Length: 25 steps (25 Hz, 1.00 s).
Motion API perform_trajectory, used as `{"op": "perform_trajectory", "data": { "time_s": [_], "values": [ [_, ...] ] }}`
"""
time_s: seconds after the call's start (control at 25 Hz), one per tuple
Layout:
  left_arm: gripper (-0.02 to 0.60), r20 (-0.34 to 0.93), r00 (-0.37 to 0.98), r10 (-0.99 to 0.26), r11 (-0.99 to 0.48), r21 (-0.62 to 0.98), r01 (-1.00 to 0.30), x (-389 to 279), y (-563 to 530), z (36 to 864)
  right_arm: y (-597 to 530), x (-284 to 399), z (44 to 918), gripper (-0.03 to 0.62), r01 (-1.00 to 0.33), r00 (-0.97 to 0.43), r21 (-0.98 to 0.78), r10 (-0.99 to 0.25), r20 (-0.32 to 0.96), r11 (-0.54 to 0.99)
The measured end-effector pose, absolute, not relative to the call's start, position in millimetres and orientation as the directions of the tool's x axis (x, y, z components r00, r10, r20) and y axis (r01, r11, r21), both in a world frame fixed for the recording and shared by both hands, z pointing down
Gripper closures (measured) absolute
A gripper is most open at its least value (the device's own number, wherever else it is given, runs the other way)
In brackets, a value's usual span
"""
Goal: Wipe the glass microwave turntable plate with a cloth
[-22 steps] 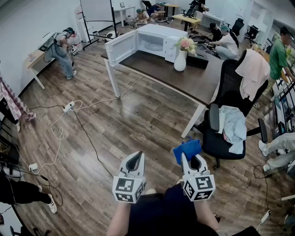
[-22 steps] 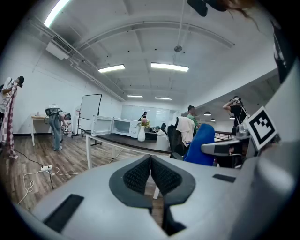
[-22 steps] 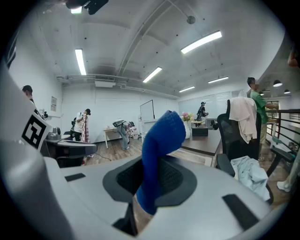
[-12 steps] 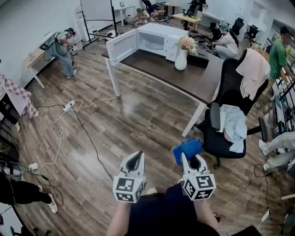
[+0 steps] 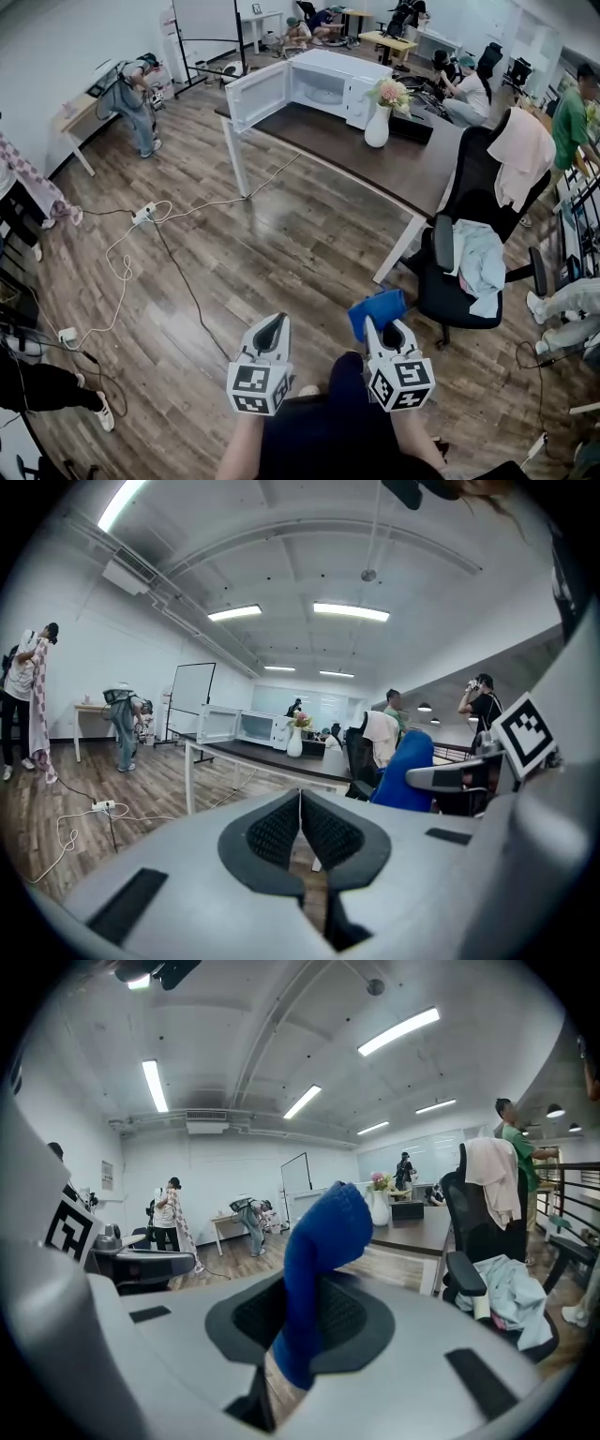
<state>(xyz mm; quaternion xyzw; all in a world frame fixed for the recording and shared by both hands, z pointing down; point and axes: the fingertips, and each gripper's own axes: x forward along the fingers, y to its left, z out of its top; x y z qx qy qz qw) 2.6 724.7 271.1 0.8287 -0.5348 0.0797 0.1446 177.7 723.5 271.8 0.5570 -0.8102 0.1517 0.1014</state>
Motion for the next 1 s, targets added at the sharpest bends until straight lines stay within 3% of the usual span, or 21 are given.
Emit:
{"op": "perform_trajectory", "data": {
  "time_s": [0.52,1.0],
  "values": [
    [0.574,0.299,0.363,-0.882,-0.33,0.158,-0.931,-4,659,278,646,178,283,0.542,-0.918,-0.397,-0.163,-0.852,0.341,0.362],
    [0.574,0.27,0.323,-0.907,-0.293,0.147,-0.945,6,497,270,476,186,286,0.542,-0.899,-0.439,-0.166,-0.834,0.336,0.406]
  ]
}}
